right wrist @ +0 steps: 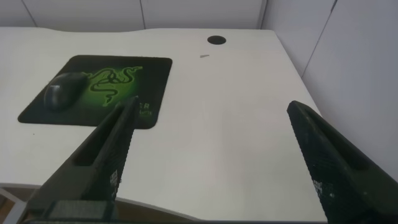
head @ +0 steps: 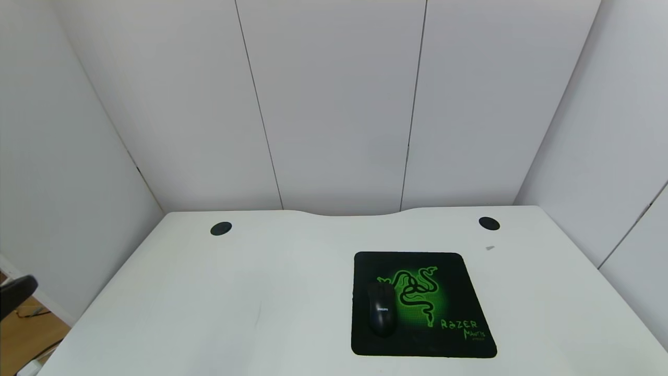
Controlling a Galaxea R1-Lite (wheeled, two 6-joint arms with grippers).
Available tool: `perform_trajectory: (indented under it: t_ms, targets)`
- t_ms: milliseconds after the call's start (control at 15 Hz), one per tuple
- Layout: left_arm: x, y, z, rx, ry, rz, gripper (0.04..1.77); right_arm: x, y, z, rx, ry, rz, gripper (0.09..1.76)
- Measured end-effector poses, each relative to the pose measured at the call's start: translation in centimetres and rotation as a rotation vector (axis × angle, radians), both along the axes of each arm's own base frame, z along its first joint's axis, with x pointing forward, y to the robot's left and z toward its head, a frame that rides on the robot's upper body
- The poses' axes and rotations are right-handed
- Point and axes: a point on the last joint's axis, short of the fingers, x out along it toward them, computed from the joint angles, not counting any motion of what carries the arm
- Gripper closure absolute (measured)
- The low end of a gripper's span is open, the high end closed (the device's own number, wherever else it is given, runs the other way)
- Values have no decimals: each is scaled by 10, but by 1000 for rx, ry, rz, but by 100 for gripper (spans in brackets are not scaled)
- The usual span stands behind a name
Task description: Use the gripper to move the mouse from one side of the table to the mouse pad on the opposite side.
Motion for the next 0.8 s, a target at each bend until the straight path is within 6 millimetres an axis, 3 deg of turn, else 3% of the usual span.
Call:
perform_trajectory:
  t_ms: [400,800]
  targets:
    - [-56,-6,-4,25,-182,-74,9,0,0,0,0,0,1,14]
    - [-108,-3,-24,41,-322,-43,9,0,0,0,0,0,0,14]
